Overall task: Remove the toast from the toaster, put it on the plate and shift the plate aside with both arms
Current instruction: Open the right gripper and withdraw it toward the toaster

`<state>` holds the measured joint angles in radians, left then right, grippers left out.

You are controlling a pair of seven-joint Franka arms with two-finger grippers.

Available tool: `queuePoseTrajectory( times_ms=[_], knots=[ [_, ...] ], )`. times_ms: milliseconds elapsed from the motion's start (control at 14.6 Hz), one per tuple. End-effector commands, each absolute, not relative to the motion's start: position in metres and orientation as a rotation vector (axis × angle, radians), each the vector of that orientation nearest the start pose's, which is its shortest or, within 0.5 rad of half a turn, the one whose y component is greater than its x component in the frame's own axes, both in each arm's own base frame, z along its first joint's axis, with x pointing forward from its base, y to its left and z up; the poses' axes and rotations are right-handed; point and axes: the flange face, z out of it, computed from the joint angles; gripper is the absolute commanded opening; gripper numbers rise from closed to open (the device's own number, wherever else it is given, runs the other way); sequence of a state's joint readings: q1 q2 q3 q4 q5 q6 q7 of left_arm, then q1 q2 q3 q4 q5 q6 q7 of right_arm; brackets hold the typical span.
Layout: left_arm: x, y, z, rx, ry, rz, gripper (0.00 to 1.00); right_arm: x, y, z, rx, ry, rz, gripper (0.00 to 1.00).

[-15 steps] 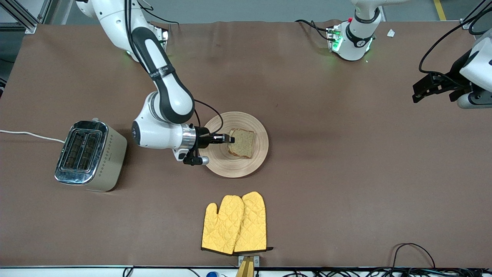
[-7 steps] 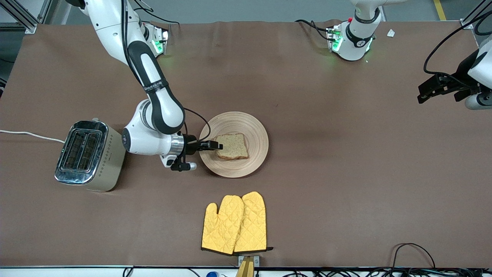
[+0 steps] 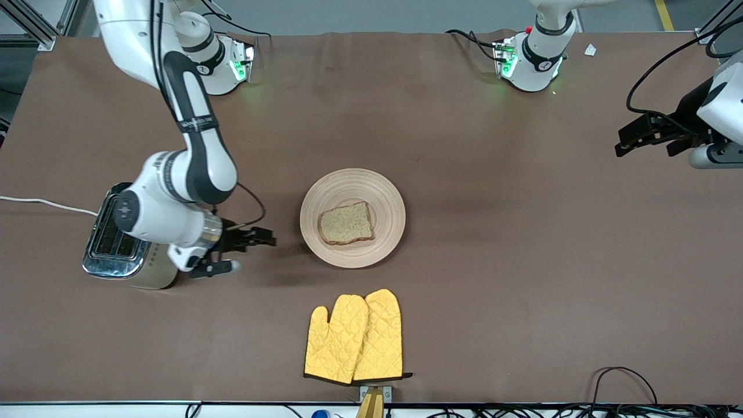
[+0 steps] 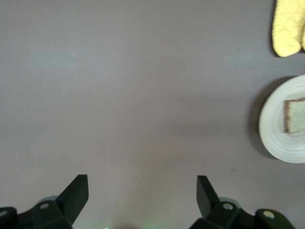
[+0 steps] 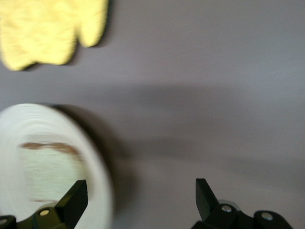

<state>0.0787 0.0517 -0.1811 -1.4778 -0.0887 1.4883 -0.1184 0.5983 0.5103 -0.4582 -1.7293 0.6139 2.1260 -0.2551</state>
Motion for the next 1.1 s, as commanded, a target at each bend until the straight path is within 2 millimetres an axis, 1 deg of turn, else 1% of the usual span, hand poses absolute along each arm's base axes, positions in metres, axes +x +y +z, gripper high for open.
queuePoseTrajectory(
  times_ms=[0,137,275,344,412,481,618,687,756,824,893,962,1031],
  knots=[
    [0.568,-0.076,0.615,-3.294,0.004,0.169,1.0,0.647,0.093,0.35,-2.944,-0.17,0.012,1.0],
    [0.576,-0.086,0.597,-3.354,0.037,0.242,1.0,0.651,0.048,0.386,-2.963,-0.099,-0.006,1.0],
    [0.587,-0.097,0.575,-3.432,0.049,0.316,1.0,0.654,0.021,0.422,-2.979,-0.065,0.025,1.0],
    [0.593,-0.103,0.563,-3.469,0.066,0.338,1.0,0.653,0.009,0.444,-3.0,-0.066,0.061,1.0],
    [0.6,-0.108,0.55,-3.495,0.107,0.353,1.0,0.653,-0.004,0.466,-3.024,-0.07,0.064,1.0],
    [0.605,-0.121,0.535,-3.516,0.181,0.381,1.0,0.648,-0.013,0.49,-3.028,-0.071,0.075,1.0],
    [0.615,-0.133,0.505,-3.586,0.232,0.475,1.0,0.641,-0.014,0.51,-3.058,-0.095,0.115,1.0],
    [0.62,-0.139,0.485,-3.644,0.257,0.55,1.0,0.64,-0.016,0.523,-3.089,-0.104,0.097,1.0],
    [0.626,-0.142,0.468,-3.683,0.297,0.594,1.0,0.638,-0.019,0.53,-3.104,-0.109,0.084,1.0],
    [0.631,-0.145,0.45,-3.705,0.344,0.601,1.0,0.637,-0.022,0.534,-3.11,-0.104,0.082,1.0],
    [0.633,-0.147,0.436,-3.709,0.357,0.6,1.0,0.634,-0.025,0.541,-3.106,-0.103,0.07,1.0],
    [0.633,-0.156,0.419,-3.715,0.373,0.591,1.0,0.628,-0.034,0.554,-3.097,-0.088,0.049,1.0],
    [0.633,-0.167,0.4,-3.726,0.42,0.562,1.0,0.625,-0.035,0.561,-3.092,-0.084,0.042,1.0]
  ],
)
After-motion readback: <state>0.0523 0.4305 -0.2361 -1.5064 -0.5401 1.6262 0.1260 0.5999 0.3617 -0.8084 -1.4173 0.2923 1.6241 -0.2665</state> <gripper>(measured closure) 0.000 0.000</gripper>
